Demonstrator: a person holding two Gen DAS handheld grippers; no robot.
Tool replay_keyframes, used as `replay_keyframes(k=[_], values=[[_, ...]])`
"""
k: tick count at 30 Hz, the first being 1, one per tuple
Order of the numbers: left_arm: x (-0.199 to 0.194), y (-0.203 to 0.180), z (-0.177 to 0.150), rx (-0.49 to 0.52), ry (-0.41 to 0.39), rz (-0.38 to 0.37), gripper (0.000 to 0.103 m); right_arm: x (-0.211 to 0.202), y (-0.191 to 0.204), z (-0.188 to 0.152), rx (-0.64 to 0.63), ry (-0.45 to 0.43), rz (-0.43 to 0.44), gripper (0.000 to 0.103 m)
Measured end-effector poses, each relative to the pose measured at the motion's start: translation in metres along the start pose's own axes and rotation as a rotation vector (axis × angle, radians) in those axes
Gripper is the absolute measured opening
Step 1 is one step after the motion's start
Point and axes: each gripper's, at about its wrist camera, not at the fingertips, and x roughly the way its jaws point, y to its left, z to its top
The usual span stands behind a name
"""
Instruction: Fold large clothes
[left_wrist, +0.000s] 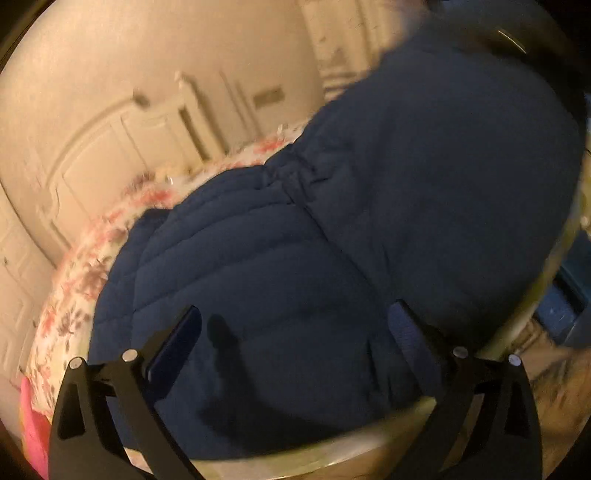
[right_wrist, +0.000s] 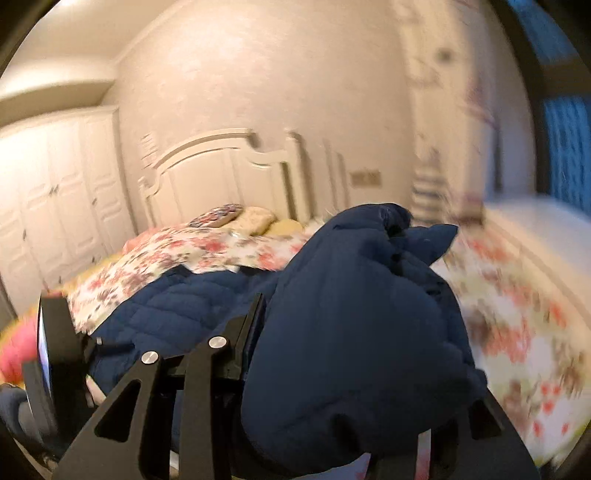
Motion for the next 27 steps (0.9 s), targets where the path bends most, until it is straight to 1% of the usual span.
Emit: replay_keyframes(k=[1,3,4,5,6,7,8,9,10,11,12,13,14,15,17,18,20,21,22,23,24,25,26,27], values=[[-0.008,0.011,-0.005,-0.02,0.006,-0.06,0.1,0.001,0.014,0.007,-0.045,-0.014,0.004,0.045],[-0.017,0.039,-0.011,-0.091,0.036,-0.165,0.1,0.003,0.046,0.021,-0.146,-0.037,0.027,0.045],[-0.026,0.065,-0.018,-0.151,0.025,-0.178,0.1,0.006,0.062,0.026,-0.193,-0.045,0.044,0.045],[-0.031,0.082,-0.022,-0.183,0.009,-0.145,0.1,0.009,0.08,0.031,-0.243,-0.052,0.064,0.045],[-0.039,0.108,-0.027,-0.223,-0.013,-0.072,0.1,0.014,0.103,0.033,-0.307,-0.056,0.09,0.045],[-0.045,0.126,-0.031,-0.254,-0.029,-0.019,0.1,0.022,0.126,0.035,-0.363,-0.054,0.114,0.045],[-0.054,0.157,-0.037,-0.318,-0.05,0.052,0.1,0.029,0.147,0.034,-0.413,-0.048,0.142,0.045],[-0.061,0.185,-0.043,-0.387,-0.058,0.111,0.1,0.039,0.178,0.028,-0.481,-0.029,0.184,0.045],[-0.068,0.207,-0.049,-0.447,-0.064,0.16,0.1,0.049,0.201,0.021,-0.542,-0.009,0.208,0.045],[-0.075,0.222,-0.053,-0.488,-0.073,0.195,0.1,0.061,0.225,0.01,-0.616,0.015,0.226,0.045],[-0.082,0.238,-0.056,-0.517,-0.083,0.228,0.1,0.079,0.256,-0.011,-0.724,0.061,0.247,0.045],[-0.091,0.251,-0.058,-0.531,-0.095,0.273,0.1,0.092,0.275,-0.028,-0.796,0.105,0.263,0.046],[-0.095,0.259,-0.056,-0.524,-0.1,0.299,0.1,0.105,0.292,-0.049,-0.877,0.156,0.273,0.055],[-0.099,0.262,-0.053,-0.509,-0.104,0.32,0.1,0.115,0.314,-0.084,-1.035,0.161,0.232,0.062],[-0.101,0.264,-0.037,-0.457,-0.117,0.332,0.1,0.115,0.329,-0.112,-1.19,0.1,0.149,0.065],[-0.097,0.263,-0.023,-0.425,-0.127,0.316,0.1,0.115,0.33,-0.116,-1.205,0.093,0.134,0.065],[-0.086,0.25,0.012,-0.328,-0.144,0.23,0.101,0.118,0.321,-0.105,-1.139,0.128,0.18,0.066],[-0.076,0.242,0.032,-0.274,-0.145,0.174,0.101,0.119,0.317,-0.101,-1.12,0.138,0.196,0.067],[-0.067,0.238,0.046,-0.237,-0.14,0.135,0.101,0.118,0.317,-0.099,-1.112,0.142,0.206,0.067],[-0.048,0.227,0.07,-0.187,-0.115,0.091,0.101,0.114,0.317,-0.101,-1.116,0.138,0.206,0.068],[-0.03,0.22,0.086,-0.147,-0.085,0.072,0.1,0.113,0.316,-0.102,-1.129,0.128,0.198,0.069],[-0.003,0.205,0.105,-0.071,-0.046,0.089,0.1,0.107,0.321,-0.104,-1.137,0.118,0.195,0.069],[0.021,0.197,0.112,-0.012,-0.02,0.135,0.1,0.106,0.321,-0.102,-1.136,0.117,0.201,0.071],[0.045,0.19,0.117,0.034,0.016,0.187,0.101,0.1,0.321,-0.099,-1.121,0.123,0.228,0.075]])
